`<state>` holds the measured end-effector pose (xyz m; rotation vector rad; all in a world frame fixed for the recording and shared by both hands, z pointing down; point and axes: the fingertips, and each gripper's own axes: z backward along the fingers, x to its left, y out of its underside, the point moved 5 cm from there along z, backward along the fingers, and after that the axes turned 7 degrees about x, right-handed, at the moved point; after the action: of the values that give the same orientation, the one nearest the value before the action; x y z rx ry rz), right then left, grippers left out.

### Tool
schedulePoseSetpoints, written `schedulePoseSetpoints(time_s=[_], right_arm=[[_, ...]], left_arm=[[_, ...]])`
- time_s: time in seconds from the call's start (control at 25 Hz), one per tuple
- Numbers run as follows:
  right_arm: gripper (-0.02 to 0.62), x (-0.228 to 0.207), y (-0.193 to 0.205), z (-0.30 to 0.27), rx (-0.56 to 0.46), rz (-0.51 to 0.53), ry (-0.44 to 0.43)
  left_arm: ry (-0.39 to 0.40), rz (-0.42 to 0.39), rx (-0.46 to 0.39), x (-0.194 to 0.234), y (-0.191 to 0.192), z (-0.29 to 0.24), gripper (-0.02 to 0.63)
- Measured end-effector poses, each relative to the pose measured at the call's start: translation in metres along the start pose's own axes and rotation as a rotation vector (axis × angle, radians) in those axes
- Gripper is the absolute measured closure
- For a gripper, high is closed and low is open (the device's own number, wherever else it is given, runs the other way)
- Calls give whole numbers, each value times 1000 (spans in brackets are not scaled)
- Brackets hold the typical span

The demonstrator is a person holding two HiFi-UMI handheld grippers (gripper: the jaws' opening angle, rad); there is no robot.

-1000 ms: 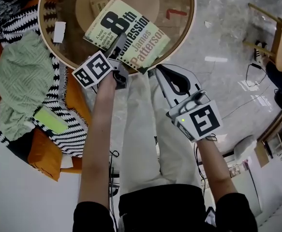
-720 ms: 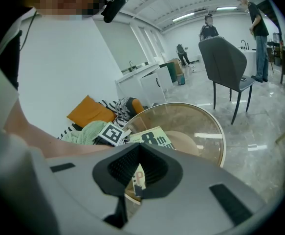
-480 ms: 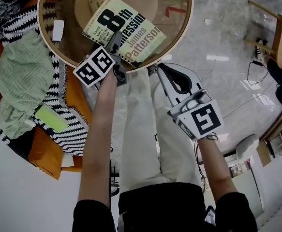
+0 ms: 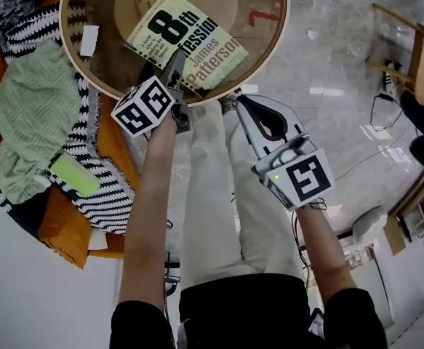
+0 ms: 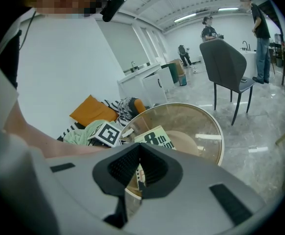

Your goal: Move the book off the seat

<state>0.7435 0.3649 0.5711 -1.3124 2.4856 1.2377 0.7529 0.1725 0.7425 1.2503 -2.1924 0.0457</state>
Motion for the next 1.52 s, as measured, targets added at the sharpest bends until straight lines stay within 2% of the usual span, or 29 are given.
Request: schedulePoseSetpoints(time_s=[0.16, 0.32, 0.44, 0.52, 0.72, 0.92, 1.0, 1.2, 1.28, 1.36, 1.52], right_arm=[[580, 6, -1, 5, -14, 34, -17], [580, 10, 1, 13, -5, 69, -43], [580, 12, 2, 22, -7, 107, -49], [580, 16, 3, 31, -2, 122, -59], [580, 26, 6, 56, 4, 148, -68], [580, 34, 7, 86, -14, 163, -73], [580, 35, 5, 98, -27, 152, -71], [580, 45, -4, 133, -43, 155, -103], [581, 50, -11, 151, -75, 153, -132], [581, 52, -21, 169, -115, 144, -142], [581, 62, -43, 202, -172, 171, -169]], left_arm=[[0, -66, -13, -10, 4, 17, 224], [-34, -148, -80, -23, 7, 41, 390], [2, -173, -148, -36, 9, 56, 474], [22, -182, -185, -45, 12, 69, 592], [121, -244, -245, -76, 22, 102, 597], [189, -398, -325, -115, 33, 143, 598], [240, -438, -339, -132, 38, 157, 598], [423, -399, -371, -169, 48, 200, 598], [460, -426, -380, -188, 48, 221, 598], [473, -488, -388, -208, 46, 246, 598], [528, -672, -436, -250, 42, 299, 600]])
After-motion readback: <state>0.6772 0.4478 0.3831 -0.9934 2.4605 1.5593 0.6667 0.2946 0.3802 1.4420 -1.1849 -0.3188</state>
